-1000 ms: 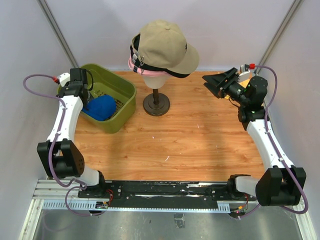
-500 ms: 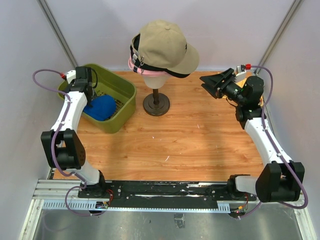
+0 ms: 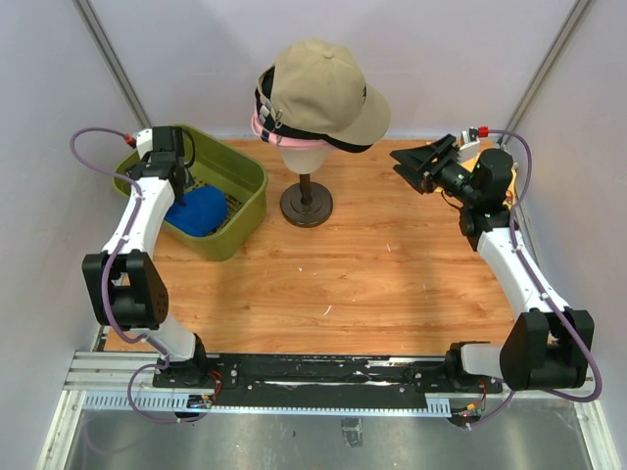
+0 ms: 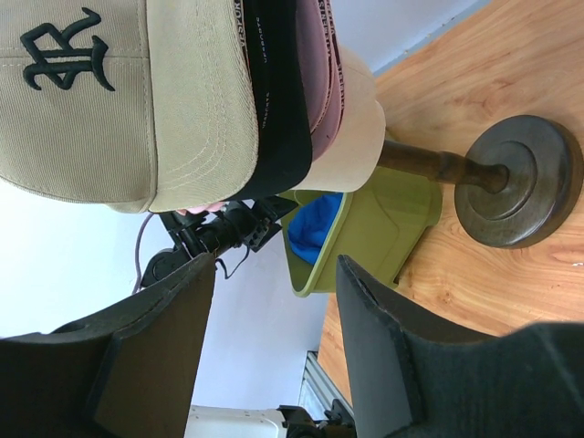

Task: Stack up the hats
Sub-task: Pick up the hat from the bin.

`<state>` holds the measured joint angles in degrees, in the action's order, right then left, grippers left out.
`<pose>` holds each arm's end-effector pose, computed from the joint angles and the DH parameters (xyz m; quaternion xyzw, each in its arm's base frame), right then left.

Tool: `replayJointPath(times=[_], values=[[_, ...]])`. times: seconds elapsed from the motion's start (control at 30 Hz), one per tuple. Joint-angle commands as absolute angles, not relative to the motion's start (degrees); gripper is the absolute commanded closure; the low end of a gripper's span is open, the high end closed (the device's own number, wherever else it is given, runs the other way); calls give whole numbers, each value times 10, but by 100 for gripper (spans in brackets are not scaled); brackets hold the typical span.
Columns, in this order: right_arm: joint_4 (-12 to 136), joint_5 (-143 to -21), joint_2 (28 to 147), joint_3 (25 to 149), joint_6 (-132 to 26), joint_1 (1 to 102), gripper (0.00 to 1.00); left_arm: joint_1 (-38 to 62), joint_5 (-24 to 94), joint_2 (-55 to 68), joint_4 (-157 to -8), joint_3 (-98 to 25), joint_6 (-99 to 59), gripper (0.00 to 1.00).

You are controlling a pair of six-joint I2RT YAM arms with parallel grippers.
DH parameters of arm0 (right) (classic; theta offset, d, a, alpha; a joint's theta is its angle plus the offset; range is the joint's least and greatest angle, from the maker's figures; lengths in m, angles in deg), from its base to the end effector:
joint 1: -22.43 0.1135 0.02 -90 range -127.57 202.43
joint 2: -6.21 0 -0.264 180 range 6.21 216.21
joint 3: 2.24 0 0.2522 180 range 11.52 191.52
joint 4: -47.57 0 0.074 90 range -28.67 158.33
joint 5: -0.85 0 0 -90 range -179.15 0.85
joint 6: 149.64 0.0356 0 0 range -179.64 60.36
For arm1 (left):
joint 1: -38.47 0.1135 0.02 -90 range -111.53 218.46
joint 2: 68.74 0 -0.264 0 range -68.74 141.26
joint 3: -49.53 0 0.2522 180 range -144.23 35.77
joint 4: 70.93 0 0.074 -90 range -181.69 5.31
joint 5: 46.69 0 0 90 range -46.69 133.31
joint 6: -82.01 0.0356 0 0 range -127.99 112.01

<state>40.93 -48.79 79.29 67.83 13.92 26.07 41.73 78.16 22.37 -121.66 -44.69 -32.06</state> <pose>0.2939 0.0418 0.3592 0.1619 0.6706 0.6115 0.3876 0.3448 0.0400 0.3149 -0.3153 0.8388 0.2123 0.3896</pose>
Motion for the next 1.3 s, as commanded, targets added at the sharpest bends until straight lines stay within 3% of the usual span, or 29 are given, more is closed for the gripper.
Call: replayJointPath(times=[0.0,0.43,0.67,0.8,1.07,1.13,1.27], values=[[383,-488,793,671,138,269,43,415,801,249,-1197,-455,-301,19],[378,-488,794,656,136,269,43,415,821,294,-1191,-446,-286,16],[377,-490,793,657,137,269,43,415,809,305,-1192,-445,-280,22],[379,-490,789,656,137,269,43,415,799,313,-1197,-437,-279,38],[382,-490,784,655,137,270,43,415,785,315,-1200,-431,-280,79],[383,-490,783,655,136,270,43,415,780,311,-1201,-435,-281,96],[391,-493,779,663,134,270,43,415,771,296,-1209,-455,-300,99]])
